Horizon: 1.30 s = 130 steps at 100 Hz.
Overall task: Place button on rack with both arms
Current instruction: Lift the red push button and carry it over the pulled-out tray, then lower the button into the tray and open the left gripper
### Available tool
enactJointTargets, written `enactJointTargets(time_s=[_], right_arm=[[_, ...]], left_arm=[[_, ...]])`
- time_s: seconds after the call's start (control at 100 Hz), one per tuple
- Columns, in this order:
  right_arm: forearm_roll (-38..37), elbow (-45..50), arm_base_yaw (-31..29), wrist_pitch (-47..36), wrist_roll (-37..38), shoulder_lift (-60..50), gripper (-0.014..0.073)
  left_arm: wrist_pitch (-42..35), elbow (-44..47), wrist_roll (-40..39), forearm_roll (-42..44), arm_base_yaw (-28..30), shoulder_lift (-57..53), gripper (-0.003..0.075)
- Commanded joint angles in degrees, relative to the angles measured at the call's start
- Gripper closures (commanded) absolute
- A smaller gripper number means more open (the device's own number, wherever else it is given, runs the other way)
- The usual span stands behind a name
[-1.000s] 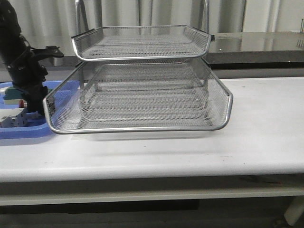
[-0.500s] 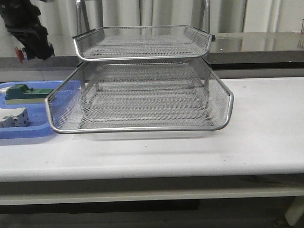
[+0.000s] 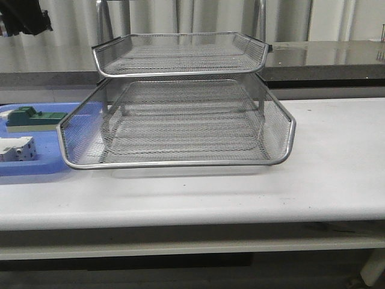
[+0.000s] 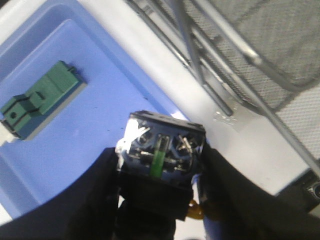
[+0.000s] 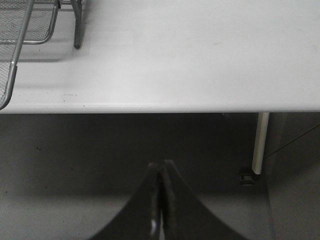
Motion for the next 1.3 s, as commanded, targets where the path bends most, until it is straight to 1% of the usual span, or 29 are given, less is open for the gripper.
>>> enactJointTargets(time_s=[0.0, 0.16, 0.3, 0.5, 0.64, 0.81, 1.03, 1.08, 1.15, 1.19, 1.21, 1.22, 1.27, 1.29], right_arm=[[-0.8, -1.9, -0.4, -3.2, -0.1, 0.0, 0.0662], [-0.8, -1.9, -0.4, -3.2, -0.1, 0.0, 0.0662], [-0.8, -1.9, -0.4, -3.2, -0.1, 0.0, 0.0662], [-0.8, -1.9, -0.4, -3.2, -0.1, 0.0, 0.0662], [-0.8, -1.9, -0.4, -3.2, -0.1, 0.0, 0.0662], [-0.8, -1.9, -0.4, -3.2, -0.1, 0.0, 0.0662], [-0.8, -1.9, -0.4, -3.2, -0.1, 0.0, 0.0662], [-0.8, -1.9, -0.4, -3.2, -0.1, 0.0, 0.0662], [-0.8, -1.9, -0.4, -3.2, -0.1, 0.0, 0.0662], [-0.8, -1.9, -0.4, -3.2, -0.1, 0.0, 0.0662], [-0.8, -1.9, -0.4, -3.2, -0.1, 0.0, 0.0662], [-0.8, -1.9, -0.4, -3.2, -0.1, 0.0, 0.0662], [-0.8, -1.9, -0.4, -3.2, -0.1, 0.0, 0.0662], [-0.8, -1.9, -0.4, -3.2, -0.1, 0.0, 0.0662]], left_arm=[[1.2, 3.1, -0.6, -2.7, -1.9, -7.2, 0.0716], [1.2, 8.0, -0.5, -3.9, -6.7, -11.7, 0.0716], [1.2, 8.9, -0.3, -4.0, -12.2, -12.5, 0.0716], [-0.8, 8.9, 0.1, -4.0, -20.9, -10.1, 0.0716], [-4.4, 8.9, 0.2, -4.0, -25.2, -6.8, 0.0716], [-8.7, 8.9, 1.7, -4.0, -28.4, -2.8, 0.0716], [-11.7, 8.9, 1.7, -4.0, -29.5, 0.9, 0.071], [-11.7, 8.9, 1.7, -4.2, -29.5, 1.1, 0.0685], [-11.7, 8.9, 1.7, -4.2, -29.5, 1.4, 0.0615], [-11.7, 8.9, 1.7, -4.2, -29.5, 1.4, 0.0556], [-11.7, 8.9, 1.7, -4.2, -29.5, 1.4, 0.051], [-11.7, 8.9, 1.7, -4.2, -29.5, 1.4, 0.051], [-11.7, 8.9, 1.7, -4.2, -29.5, 1.4, 0.0411], [-11.7, 8.9, 1.7, -4.2, -29.5, 1.4, 0.0386]])
